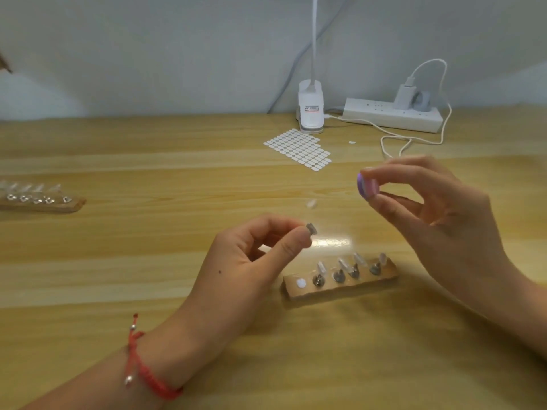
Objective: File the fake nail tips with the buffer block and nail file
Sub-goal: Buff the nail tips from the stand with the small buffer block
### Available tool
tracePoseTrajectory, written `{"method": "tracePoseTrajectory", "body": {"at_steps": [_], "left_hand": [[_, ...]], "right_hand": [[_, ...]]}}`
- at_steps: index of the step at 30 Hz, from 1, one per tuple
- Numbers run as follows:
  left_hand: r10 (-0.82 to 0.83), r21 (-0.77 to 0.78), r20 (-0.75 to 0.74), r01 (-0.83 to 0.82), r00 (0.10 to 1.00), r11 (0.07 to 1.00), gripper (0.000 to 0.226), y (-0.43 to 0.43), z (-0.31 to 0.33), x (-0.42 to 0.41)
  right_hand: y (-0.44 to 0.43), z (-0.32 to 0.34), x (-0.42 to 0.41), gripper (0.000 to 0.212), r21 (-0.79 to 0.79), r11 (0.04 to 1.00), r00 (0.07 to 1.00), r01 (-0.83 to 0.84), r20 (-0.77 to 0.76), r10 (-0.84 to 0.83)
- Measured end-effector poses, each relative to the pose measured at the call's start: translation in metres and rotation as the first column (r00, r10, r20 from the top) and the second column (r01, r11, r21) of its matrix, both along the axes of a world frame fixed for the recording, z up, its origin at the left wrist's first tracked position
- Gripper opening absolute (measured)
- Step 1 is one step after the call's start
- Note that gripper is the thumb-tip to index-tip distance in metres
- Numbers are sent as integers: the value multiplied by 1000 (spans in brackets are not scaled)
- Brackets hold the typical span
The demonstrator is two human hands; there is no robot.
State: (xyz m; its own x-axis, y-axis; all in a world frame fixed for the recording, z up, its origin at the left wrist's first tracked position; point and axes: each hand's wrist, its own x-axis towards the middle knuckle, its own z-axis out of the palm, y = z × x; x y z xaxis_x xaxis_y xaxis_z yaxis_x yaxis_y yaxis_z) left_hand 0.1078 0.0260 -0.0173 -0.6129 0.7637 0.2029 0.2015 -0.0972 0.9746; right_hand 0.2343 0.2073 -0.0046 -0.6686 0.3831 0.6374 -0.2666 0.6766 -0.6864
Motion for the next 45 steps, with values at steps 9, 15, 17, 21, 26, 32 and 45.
{"method": "tracePoseTrajectory", "body": {"at_steps": [9, 15, 17, 21, 26, 32, 45], "left_hand": [[84, 67, 98, -91, 992, 994, 14, 1, -3, -5], [101, 67, 145, -111, 984, 992, 17, 2, -5, -7], [97, 71, 158, -109, 983, 991, 15, 3, -4, -7], [106, 84, 186, -124, 977, 989, 24, 4, -1, -5], [103, 86, 217, -124, 971, 989, 28, 4, 1, -3], [88, 86, 207, -108, 974, 990, 13, 4, -1, -4], [39, 95, 109, -50, 993, 994, 14, 3, 2, -3]], "right_hand": [[26, 0, 2, 20, 140, 976, 930, 169, 305, -205], [36, 7, -3, 25, 419, 896, 783, 147, 505, -364], [30, 22, -16, 26, 435, 893, 848, 118, 423, -319], [18, 34, -55, 29, 451, 886, 794, -106, 575, -197], [16, 25, -83, 21, 519, 831, 703, -202, 667, -246], [15, 34, -62, 20, -79, 997, 830, 1, 555, 43], [-39, 37, -24, 31, -758, 638, 915, -139, 148, 376]]}}
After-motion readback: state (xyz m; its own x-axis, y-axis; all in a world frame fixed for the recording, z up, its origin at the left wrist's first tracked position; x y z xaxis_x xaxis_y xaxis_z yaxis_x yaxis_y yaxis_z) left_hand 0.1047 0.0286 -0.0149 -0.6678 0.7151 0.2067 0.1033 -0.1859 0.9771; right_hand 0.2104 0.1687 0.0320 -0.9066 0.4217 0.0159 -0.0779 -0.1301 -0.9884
